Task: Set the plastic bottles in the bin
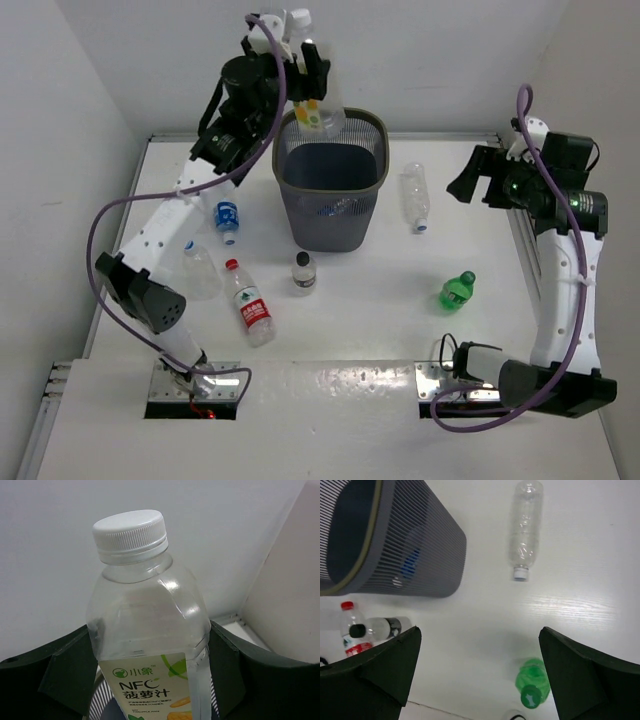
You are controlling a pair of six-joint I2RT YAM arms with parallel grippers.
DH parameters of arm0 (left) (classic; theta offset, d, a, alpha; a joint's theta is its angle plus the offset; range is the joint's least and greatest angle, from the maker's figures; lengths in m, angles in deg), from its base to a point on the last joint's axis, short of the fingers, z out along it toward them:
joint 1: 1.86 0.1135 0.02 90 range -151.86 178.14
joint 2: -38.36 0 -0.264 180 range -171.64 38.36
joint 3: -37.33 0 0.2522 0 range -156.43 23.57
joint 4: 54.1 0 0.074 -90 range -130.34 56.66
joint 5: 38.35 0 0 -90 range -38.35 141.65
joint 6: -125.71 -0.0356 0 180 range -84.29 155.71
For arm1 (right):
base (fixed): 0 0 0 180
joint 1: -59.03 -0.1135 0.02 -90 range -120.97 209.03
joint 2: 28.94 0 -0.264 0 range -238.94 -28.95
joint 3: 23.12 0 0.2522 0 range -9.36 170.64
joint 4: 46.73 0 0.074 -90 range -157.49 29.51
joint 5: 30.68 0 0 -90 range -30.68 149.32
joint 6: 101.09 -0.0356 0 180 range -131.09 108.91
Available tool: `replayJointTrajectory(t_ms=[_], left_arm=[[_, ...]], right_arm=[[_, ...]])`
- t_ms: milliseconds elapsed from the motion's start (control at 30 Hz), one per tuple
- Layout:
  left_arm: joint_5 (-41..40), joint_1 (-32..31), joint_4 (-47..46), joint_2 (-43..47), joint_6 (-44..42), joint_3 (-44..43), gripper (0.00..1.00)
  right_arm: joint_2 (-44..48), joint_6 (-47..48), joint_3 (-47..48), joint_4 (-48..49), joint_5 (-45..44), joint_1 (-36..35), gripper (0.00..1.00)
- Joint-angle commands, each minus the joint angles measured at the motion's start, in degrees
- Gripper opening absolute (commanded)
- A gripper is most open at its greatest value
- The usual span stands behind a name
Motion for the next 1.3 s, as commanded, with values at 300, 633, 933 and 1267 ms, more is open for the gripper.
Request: replayJointTrajectory(t_ms=[300,633,933,1267], left_arm=[[9.9,5.1,5.1,0.8,7.4,10.3,0.67],[13.9,6.1,6.1,6.5,6.8,12.8,0.99],[16.1,6.1,7.2,13.3,6.3,15.8,0.99],[16.1,6.7,15.2,18.5,3.0,17.9,0.99]], right_arm=[[8.1,15.5,-8.3,-8.4,-2.5,2.2,0.99],[17.9,20.5,-22.0,-8.6,-4.0,2.2,0.99],[21.0,21.1,-32.0,-4.9,-8.3,2.4,0.99],[21.1,22.2,-41.7,4.0,-10.1,2.4,0.98]])
